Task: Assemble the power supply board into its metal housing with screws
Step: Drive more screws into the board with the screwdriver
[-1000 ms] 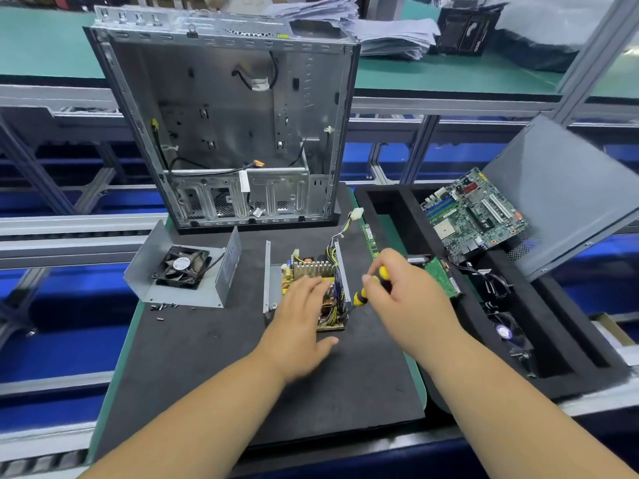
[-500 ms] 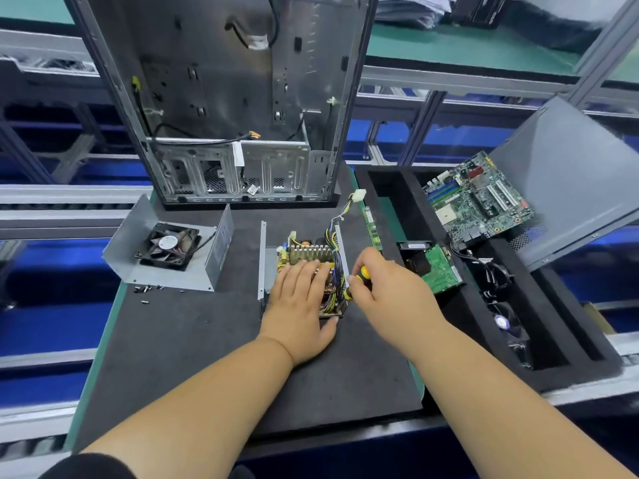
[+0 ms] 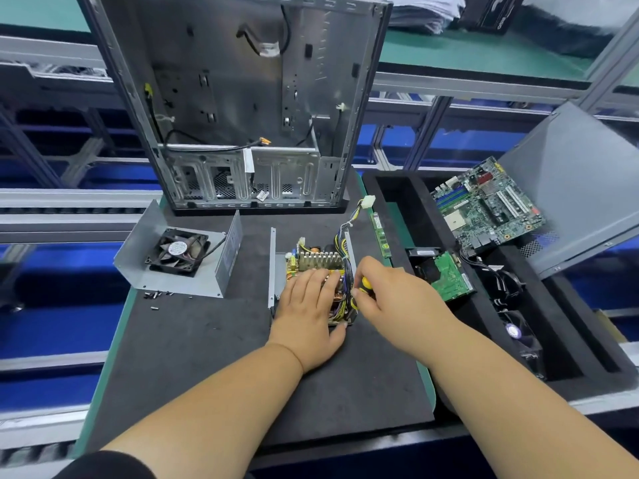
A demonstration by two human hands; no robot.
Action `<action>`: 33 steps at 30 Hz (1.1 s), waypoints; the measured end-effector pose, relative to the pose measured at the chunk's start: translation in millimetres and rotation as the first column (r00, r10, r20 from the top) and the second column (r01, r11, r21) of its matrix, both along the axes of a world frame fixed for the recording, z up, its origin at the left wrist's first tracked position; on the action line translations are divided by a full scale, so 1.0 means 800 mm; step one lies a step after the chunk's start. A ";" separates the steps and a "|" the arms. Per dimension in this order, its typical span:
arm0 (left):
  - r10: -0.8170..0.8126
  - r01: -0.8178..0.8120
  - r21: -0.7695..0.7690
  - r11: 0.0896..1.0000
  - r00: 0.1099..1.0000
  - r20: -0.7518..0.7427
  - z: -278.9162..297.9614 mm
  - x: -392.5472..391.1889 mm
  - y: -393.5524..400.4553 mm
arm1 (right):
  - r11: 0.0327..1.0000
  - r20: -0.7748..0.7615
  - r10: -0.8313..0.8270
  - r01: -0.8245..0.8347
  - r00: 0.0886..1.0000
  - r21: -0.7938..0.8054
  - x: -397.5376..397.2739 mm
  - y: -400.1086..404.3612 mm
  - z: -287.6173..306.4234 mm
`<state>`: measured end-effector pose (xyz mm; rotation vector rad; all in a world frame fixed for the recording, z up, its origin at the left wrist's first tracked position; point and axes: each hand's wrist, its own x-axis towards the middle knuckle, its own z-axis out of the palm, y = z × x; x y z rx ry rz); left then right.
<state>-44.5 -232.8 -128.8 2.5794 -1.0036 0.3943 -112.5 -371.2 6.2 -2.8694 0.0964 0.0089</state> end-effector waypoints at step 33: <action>0.005 -0.004 -0.042 0.999 1.000 0.019 -0.005 0.005 0.000 | 0.934 0.032 -0.080 0.086 0.996 -0.347 0.022 0.014 -0.007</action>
